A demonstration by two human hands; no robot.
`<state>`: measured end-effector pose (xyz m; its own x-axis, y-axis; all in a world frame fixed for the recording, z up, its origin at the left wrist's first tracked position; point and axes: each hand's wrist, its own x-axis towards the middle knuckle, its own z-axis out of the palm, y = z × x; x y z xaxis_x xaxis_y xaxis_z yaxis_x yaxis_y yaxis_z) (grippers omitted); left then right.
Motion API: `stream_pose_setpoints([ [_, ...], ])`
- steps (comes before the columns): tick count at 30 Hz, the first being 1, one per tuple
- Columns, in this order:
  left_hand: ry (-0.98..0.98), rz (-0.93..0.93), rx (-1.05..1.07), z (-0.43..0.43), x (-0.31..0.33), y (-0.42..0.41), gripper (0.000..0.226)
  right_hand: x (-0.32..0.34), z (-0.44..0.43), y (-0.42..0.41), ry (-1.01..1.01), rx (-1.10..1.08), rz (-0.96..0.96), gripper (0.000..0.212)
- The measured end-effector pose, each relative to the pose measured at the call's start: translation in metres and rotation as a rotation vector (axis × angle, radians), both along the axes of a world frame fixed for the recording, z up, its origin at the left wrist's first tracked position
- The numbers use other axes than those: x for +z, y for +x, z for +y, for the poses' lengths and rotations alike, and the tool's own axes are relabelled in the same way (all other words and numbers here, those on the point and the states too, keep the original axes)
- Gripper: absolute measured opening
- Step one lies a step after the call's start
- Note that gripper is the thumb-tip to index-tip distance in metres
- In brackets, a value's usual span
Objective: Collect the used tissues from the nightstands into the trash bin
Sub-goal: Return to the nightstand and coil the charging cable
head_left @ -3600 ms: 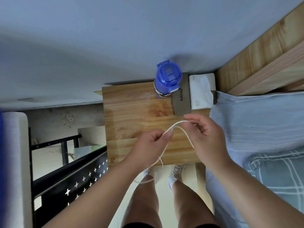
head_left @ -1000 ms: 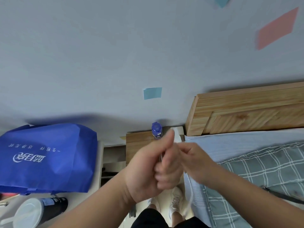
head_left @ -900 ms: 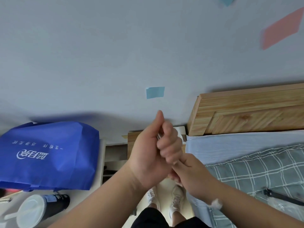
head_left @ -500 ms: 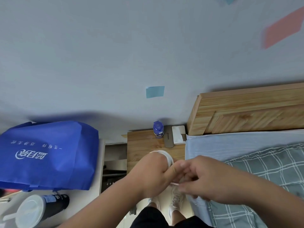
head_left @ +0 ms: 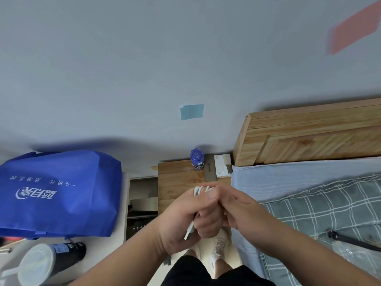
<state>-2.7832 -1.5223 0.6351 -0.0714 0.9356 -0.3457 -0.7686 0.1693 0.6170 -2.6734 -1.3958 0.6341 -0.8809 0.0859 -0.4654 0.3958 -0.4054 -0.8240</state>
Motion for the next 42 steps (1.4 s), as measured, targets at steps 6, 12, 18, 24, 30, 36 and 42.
stream_pose_setpoints([
  [6, -0.099, 0.085, -0.106, -0.005, 0.008, -0.001, 0.041, 0.007, 0.015, 0.004, 0.054, 0.133, -0.019, 0.047],
  [12, -0.224, 0.477, -0.111, -0.002, 0.031, 0.002, 0.041, 0.014, 0.015, 0.003, 0.227, 0.091, 0.108, 0.035],
  [18, -0.323, 0.837, 0.086, -0.003, 0.036, 0.013, 0.036, 0.015, 0.015, 0.004, 0.283, 0.017, 0.18, 0.042],
  [24, -0.297, 1.026, 0.273, -0.013, 0.023, 0.01, 0.038, 0.009, 0.016, 0.01, 0.117, -0.043, 0.151, 0.06],
  [30, -0.238, 0.676, 0.332, -0.012, 0.022, 0.006, 0.047, 0.014, 0.013, -0.001, -0.195, -0.029, 0.154, 0.033],
  [36, -0.409, 0.873, 0.458, -0.001, 0.013, 0.001, 0.05, 0.012, 0.001, -0.007, -0.014, -0.241, -0.105, 0.015],
  [42, -0.545, 0.999, 0.432, 0.003, 0.008, -0.003, 0.048, 0.015, -0.001, -0.001, -0.307, -0.292, -0.089, 0.034],
])
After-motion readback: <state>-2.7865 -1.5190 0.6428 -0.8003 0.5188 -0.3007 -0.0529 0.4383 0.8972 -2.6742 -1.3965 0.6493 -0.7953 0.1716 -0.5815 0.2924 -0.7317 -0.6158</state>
